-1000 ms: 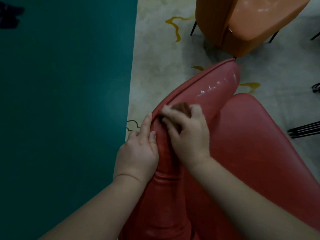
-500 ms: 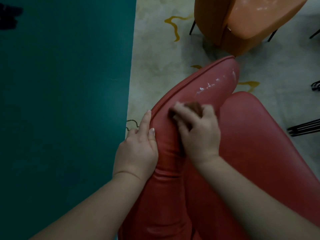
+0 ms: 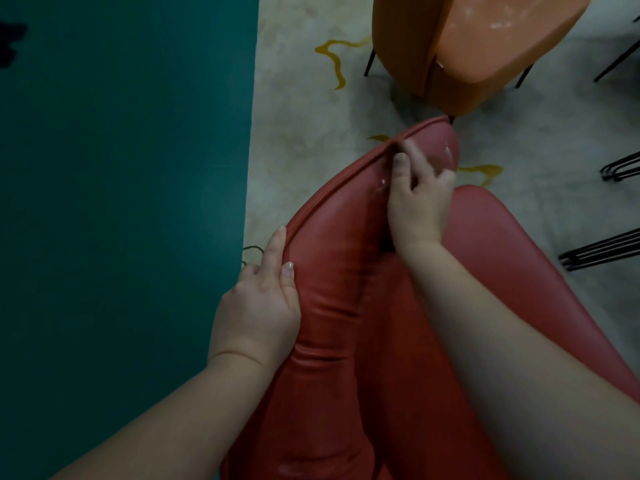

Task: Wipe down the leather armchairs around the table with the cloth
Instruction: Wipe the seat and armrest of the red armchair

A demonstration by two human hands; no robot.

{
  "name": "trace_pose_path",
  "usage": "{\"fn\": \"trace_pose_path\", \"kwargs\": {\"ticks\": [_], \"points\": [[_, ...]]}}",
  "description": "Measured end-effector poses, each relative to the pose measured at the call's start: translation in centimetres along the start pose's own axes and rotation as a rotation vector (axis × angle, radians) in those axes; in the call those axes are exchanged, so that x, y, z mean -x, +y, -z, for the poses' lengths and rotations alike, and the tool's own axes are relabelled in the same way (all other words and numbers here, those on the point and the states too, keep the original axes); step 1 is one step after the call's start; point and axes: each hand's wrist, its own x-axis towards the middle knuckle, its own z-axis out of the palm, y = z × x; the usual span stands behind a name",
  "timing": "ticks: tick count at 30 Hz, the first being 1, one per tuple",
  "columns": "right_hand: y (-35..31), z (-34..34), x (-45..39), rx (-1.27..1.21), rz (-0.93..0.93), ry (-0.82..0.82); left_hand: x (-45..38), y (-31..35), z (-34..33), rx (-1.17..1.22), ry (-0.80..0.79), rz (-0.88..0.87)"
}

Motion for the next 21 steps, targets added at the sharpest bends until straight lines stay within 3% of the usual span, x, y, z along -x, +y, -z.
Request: {"fn": "trace_pose_path", "kwargs": {"ticks": [2, 7, 13, 17, 19, 21], "points": [[-0.4, -0.9, 1.1, 0.066, 0.029, -0.03, 0.0, 0.1, 0.0, -0.001, -0.002, -0.003], [-0.2, -0.2, 5.5, 0.123, 0.335, -0.141, -0.1, 0.3, 0.2, 0.009, -0.002, -0.004], [0.0, -1.4, 0.3, 0.137, 0.043, 0.027, -0.1, 0.2, 0.1, 0.001, -0.009, 0.01], [0.0, 0.2, 7.5, 0.113, 0.346, -0.187, 0.0, 0.4, 0.3, 0.005, -0.01, 0.003], [0.6, 1.0, 6.8, 0.159, 0.453, -0.292, -0.1, 0.4, 0.2, -0.004, -0.015, 0.007], [0.6, 0.9, 3.5, 0.224, 0.417, -0.241, -0.1, 0.3, 0.3, -0.006, -0.011, 0.01]]}}
